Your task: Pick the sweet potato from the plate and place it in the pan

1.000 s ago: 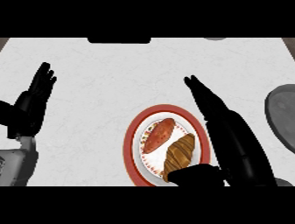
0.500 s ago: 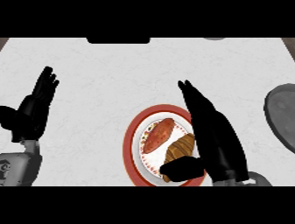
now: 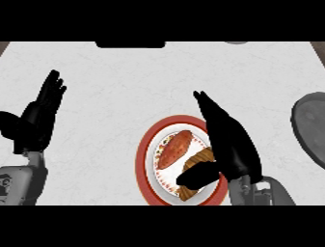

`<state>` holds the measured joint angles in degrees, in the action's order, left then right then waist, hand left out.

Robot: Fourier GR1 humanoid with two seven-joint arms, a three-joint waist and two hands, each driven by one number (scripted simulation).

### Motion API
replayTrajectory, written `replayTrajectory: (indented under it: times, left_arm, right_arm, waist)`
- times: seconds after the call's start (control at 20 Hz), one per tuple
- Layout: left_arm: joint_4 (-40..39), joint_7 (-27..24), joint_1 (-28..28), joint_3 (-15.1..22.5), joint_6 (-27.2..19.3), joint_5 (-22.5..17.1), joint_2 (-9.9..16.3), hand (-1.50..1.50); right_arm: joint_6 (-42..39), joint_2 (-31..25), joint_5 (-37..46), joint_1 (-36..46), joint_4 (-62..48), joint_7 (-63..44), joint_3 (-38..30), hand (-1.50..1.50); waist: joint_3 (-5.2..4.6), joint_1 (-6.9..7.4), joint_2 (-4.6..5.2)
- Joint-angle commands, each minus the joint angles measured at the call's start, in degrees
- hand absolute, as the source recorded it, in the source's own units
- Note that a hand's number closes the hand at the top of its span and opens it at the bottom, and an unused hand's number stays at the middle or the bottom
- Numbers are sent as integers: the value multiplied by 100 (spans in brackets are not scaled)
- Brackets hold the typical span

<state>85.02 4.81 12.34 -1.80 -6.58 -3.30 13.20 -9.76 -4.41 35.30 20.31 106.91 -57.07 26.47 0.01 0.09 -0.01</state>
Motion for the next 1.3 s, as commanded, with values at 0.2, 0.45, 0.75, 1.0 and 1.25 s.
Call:
replayTrajectory:
  times: [0.2, 0.45, 0.75, 1.0, 1.25]
  left_arm:
    - [-443, -146, 317, -327, 127, -9, -13, 0]
    - [-154, 35, 194, -340, 223, 61, 58, 0]
    - [-75, 91, 124, -175, 85, 170, -181, 0]
    - [-244, -92, 132, -279, 318, 130, -84, 0]
    - [52, 185, 235, -261, 185, 246, -179, 0]
  right_arm:
    - [-137, 427, 176, 244, -860, 154, 88, -150]
    - [-363, 434, 300, 201, -1331, 526, -176, -150]
    - [-827, 438, 510, 346, -1618, 10, 89, -150]
    - [-806, 439, 441, 426, -1963, -137, 223, -150]
    - [-427, 440, 255, 571, -2352, -4, 403, -150]
  waist:
    - [-2, -1, 2]
    - [-1, 9, 0]
    - [-1, 9, -1]
    - [-2, 9, 2]
    - [-1, 14, 1]
